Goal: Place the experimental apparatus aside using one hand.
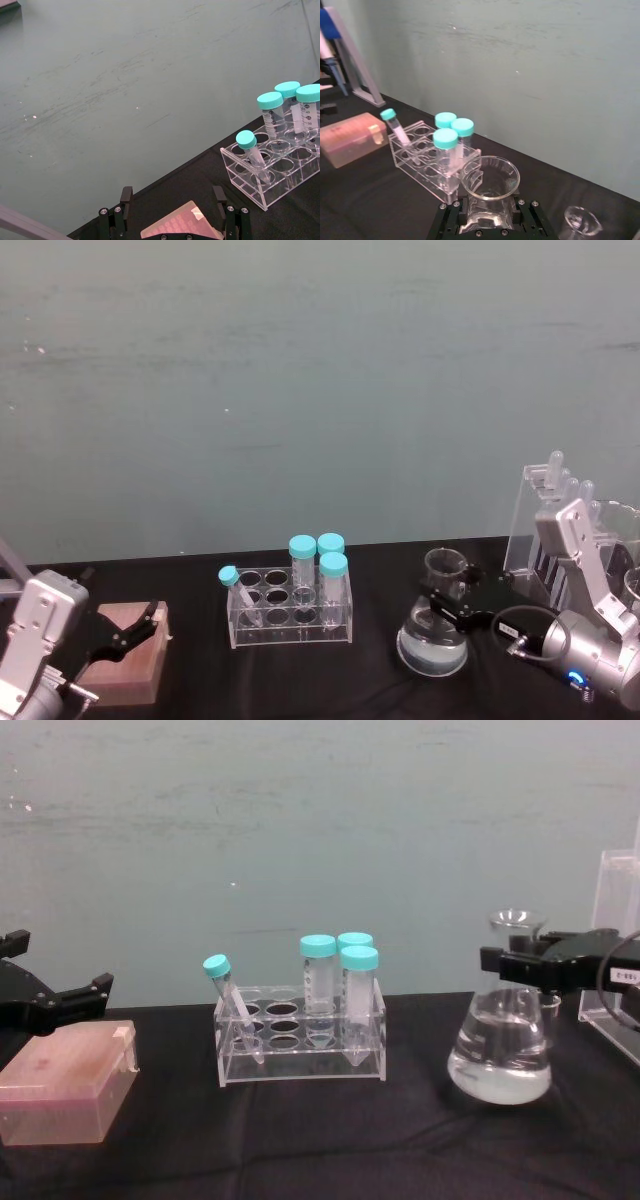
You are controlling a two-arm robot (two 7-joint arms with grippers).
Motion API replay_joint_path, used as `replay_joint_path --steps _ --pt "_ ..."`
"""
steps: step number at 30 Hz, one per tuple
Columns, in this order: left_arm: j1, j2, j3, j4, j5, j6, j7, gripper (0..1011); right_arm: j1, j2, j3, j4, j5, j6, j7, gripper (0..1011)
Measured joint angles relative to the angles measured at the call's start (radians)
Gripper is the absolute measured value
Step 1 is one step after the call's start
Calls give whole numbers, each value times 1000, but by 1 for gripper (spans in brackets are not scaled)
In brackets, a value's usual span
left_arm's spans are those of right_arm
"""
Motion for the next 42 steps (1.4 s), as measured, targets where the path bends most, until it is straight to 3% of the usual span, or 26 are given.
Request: replay_joint_path --steps 18,42 --pt "0 0 0 0 0 0 0 1000 -25 -19 67 2 -41 38 -79 457" --pt "0 0 0 0 0 0 0 1000 -25 -39 118 19 -85 65 -105 457"
